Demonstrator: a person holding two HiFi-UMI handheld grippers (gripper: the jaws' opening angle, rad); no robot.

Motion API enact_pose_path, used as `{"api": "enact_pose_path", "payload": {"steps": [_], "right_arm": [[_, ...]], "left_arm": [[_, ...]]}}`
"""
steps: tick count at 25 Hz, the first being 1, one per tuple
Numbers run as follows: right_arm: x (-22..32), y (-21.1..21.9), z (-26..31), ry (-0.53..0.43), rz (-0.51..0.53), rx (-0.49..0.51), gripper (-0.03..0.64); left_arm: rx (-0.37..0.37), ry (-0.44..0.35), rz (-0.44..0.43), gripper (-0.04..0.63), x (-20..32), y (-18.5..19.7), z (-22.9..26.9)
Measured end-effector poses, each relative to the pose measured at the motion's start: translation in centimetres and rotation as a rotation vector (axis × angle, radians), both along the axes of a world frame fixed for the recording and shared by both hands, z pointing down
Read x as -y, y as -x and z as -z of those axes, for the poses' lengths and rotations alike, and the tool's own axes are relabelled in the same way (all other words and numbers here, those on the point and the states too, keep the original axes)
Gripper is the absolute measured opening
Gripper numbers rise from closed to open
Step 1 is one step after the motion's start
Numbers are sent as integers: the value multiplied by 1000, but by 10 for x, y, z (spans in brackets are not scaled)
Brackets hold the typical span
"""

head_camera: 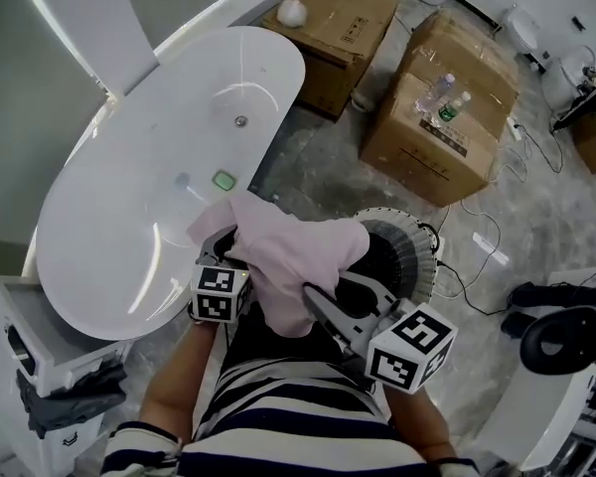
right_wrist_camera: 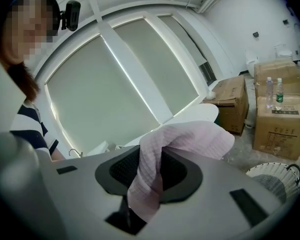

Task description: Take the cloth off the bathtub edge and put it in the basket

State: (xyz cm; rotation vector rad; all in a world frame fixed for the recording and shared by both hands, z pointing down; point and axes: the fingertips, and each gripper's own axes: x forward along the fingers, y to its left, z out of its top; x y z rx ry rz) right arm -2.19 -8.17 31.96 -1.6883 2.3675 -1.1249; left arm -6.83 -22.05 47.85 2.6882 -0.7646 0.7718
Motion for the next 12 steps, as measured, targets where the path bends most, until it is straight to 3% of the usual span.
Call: {"api": "enact_pose_path", "payload": {"steps": [4, 12], "right_arm": [[-6, -18, 8, -33, -73, 9, 123], [-11, -53, 23, -89, -261, -4, 123]], "left_arm": [[-162, 85, 5, 54, 3, -25, 30], [-392, 166, -197, 51, -5, -90, 97]]}}
